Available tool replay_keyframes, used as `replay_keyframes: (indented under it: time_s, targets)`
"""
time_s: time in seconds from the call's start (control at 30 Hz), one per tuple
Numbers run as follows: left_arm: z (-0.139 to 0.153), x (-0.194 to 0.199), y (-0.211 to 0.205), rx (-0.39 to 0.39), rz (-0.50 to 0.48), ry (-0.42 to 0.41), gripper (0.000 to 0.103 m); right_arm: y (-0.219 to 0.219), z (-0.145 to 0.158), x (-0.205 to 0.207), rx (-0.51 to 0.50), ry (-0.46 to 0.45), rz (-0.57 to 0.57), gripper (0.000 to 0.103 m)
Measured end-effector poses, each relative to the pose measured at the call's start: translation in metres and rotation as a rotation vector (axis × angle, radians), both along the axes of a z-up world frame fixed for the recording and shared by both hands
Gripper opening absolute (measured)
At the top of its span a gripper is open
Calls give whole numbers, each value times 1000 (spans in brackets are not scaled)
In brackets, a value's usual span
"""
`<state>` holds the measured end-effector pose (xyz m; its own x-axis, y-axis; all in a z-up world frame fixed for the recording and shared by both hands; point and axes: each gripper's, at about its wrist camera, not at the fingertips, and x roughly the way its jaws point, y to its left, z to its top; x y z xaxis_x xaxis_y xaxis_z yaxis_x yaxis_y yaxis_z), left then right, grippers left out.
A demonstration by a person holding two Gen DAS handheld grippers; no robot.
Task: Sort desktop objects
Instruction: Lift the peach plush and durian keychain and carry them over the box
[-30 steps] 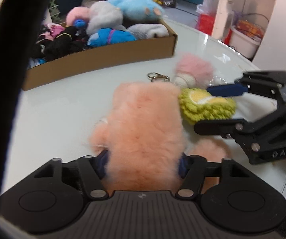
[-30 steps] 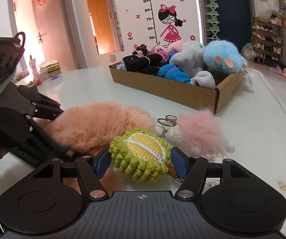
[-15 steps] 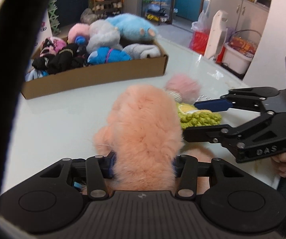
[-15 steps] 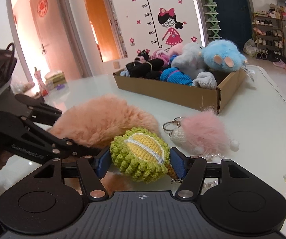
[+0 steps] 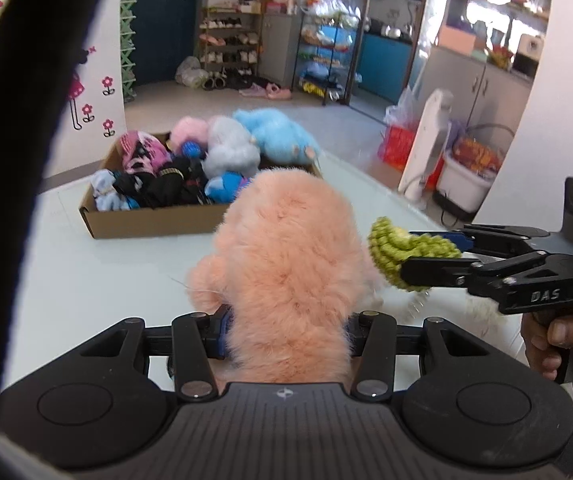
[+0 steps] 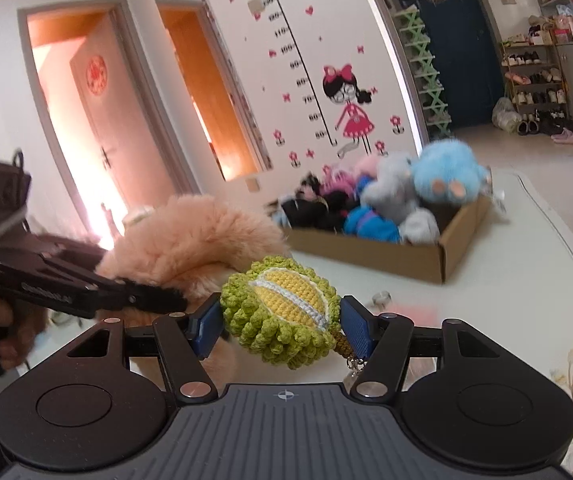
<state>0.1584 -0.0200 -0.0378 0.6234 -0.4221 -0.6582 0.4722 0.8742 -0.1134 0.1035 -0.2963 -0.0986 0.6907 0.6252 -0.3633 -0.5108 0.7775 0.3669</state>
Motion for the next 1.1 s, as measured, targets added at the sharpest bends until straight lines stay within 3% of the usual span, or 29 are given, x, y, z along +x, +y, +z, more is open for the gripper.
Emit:
replay_keyframes:
  time_s: [0.37,0.77,1.1]
  targets:
    - [43,8,4,-60,12,-62,43,-7,60,15,63,-66,-3,68]
    - [74,52,-11,-59,47,-99,43,-2,118,73,6,-110,-40,68]
    - [77,115,-33,-38,87,-115,44,13,129,125,-64,-108,-58,68]
